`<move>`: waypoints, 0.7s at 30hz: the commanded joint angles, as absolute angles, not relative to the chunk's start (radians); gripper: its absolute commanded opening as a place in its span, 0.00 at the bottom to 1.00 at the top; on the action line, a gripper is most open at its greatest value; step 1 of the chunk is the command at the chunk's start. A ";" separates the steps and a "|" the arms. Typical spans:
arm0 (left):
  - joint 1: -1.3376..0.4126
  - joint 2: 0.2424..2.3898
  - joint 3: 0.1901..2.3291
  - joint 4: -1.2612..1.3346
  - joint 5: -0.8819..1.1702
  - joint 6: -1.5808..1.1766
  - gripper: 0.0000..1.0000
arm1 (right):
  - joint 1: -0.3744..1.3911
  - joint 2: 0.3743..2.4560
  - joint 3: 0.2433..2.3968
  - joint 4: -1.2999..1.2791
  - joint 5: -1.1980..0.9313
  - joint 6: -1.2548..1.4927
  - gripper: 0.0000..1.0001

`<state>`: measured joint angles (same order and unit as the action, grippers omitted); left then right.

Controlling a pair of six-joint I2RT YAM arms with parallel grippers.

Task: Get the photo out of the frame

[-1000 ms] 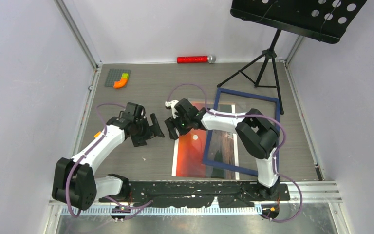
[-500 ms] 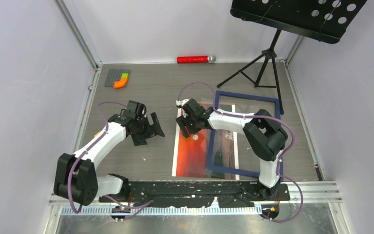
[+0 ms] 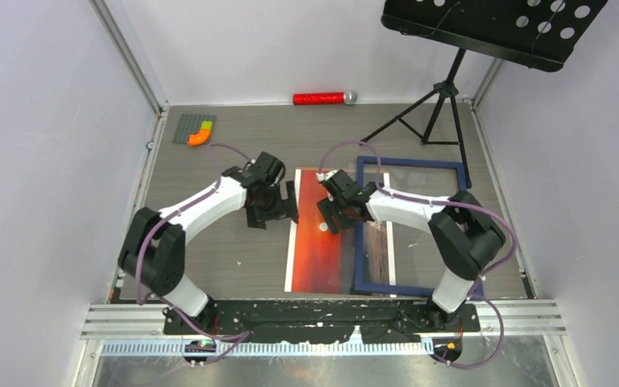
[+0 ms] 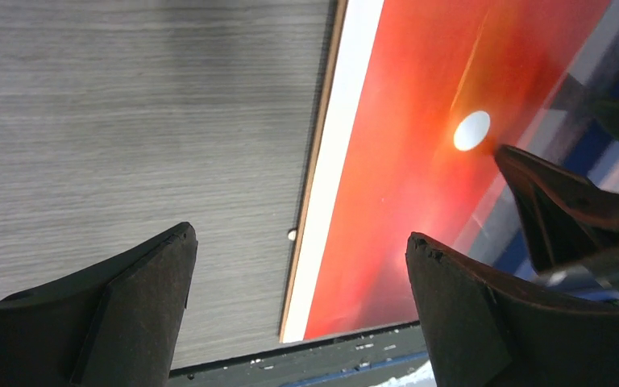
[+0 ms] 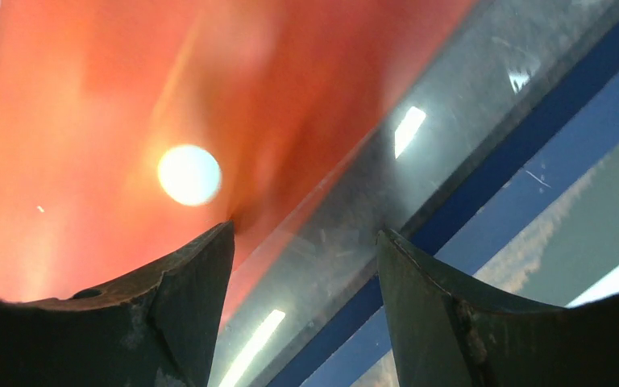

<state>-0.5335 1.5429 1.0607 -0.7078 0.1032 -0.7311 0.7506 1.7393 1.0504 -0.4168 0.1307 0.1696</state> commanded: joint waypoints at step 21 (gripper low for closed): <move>-0.737 1.935 1.255 -0.750 -0.092 -0.823 0.75 | 0.615 1.180 0.802 -0.275 0.047 0.137 0.76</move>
